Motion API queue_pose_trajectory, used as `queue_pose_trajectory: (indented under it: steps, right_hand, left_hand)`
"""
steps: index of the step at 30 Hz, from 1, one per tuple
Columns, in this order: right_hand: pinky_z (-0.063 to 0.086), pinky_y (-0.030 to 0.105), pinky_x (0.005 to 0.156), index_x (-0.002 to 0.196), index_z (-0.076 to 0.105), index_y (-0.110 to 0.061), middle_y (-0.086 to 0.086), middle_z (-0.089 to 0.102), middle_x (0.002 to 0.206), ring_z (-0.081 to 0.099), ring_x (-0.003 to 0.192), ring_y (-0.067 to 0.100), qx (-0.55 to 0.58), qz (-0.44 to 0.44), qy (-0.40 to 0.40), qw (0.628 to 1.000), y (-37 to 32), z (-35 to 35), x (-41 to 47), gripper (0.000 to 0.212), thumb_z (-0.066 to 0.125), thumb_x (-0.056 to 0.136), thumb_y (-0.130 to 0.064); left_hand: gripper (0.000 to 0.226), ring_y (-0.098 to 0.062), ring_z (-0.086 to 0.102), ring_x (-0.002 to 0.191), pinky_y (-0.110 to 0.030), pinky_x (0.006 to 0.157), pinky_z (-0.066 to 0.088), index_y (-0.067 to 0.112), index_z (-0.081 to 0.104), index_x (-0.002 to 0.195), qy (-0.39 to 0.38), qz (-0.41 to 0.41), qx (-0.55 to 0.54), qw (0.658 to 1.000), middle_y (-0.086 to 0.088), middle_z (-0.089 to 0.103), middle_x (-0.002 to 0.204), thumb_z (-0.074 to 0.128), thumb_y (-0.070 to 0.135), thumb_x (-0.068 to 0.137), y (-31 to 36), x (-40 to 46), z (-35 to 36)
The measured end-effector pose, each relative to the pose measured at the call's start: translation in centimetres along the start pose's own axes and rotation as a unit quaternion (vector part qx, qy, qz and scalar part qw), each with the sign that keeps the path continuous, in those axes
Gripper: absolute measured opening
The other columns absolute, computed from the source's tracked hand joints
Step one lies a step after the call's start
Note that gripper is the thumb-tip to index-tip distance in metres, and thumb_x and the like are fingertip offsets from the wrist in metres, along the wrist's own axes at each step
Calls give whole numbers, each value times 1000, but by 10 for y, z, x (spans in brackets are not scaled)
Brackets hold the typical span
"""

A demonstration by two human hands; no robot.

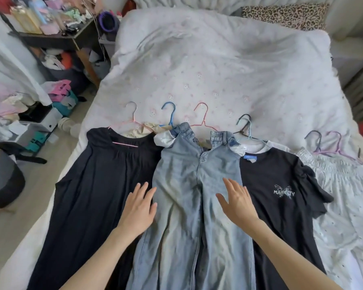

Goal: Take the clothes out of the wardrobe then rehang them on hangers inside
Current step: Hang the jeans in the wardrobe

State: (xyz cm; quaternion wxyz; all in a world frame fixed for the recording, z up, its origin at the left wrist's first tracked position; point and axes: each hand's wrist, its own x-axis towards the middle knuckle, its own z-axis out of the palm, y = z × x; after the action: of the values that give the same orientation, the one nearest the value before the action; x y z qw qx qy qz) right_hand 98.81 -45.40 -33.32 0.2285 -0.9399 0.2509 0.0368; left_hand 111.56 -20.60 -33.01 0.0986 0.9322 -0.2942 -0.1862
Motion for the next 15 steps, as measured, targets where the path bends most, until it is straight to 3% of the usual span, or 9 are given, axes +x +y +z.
queue_pose_trajectory:
  steps: [3, 6, 10, 15]
  right_hand:
    - [24, 42, 108, 141, 35, -8, 13, 46, 137, 41, 128, 31, 9, 46, 17, 999, 12, 3, 44, 55, 52, 93, -30]
    - [25, 42, 108, 143, 30, -9, 12, 45, 138, 41, 128, 30, -1, 73, 10, 997, 28, 9, 82, 57, 50, 94, -31]
    - [28, 38, 107, 145, 23, -5, 14, 43, 139, 40, 127, 30, -22, 95, 1, 995, 54, 15, 139, 63, 48, 94, -34]
    - [27, 41, 104, 143, 25, -3, 18, 43, 137, 38, 127, 34, -20, 116, 22, 993, 79, 20, 214, 61, 49, 94, -31]
  left_hand:
    - [48, -23, 21, 141, -33, 112, 20, 12, 32, 144, 23, 17, -29, 999, -9, 27, 151, 40, 25, 98, -13, 51, -14]
    - [41, -22, 47, 123, -27, 100, 33, 8, 45, 135, 48, 31, -71, 996, -7, 48, 136, 48, 18, 95, -15, 100, -19]
    - [41, -23, 46, 123, -30, 99, 36, 7, 46, 134, 39, 48, -62, 996, -6, 49, 133, 49, 16, 94, -16, 167, -7]
    - [48, -42, 52, 113, -48, 93, 44, -7, 51, 124, 93, 86, -11, 992, -27, 52, 124, 65, 3, 79, -14, 252, 4]
